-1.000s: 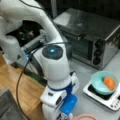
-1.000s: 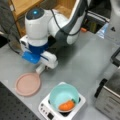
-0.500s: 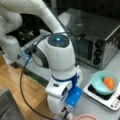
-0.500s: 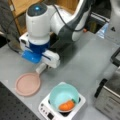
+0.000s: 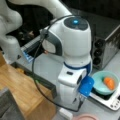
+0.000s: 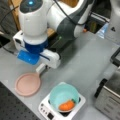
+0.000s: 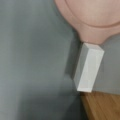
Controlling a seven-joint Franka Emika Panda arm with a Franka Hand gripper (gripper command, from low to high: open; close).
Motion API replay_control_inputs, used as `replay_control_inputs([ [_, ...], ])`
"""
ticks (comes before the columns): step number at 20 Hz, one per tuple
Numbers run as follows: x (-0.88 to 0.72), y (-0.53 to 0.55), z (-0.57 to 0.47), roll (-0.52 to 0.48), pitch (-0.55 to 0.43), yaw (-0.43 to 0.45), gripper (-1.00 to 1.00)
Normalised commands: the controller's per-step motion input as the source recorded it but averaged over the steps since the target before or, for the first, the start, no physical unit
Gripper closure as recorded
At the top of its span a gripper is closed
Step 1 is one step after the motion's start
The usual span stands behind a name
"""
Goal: Pick up the pan. Place the pan on the table. Pick up the bowl. Place the bowl on the stove.
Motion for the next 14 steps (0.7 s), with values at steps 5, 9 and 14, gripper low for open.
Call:
replay_control_inputs([
  [5, 0.14, 0.22, 0.31, -0.033, 0.235, -0.113, -1.00],
  [9, -0.10, 0.24, 0.17, 0.008, 0.089, -0.177, -1.00],
  [14, -0.51, 0.34, 0.17, 0.026, 0.022, -0.224, -1.00],
])
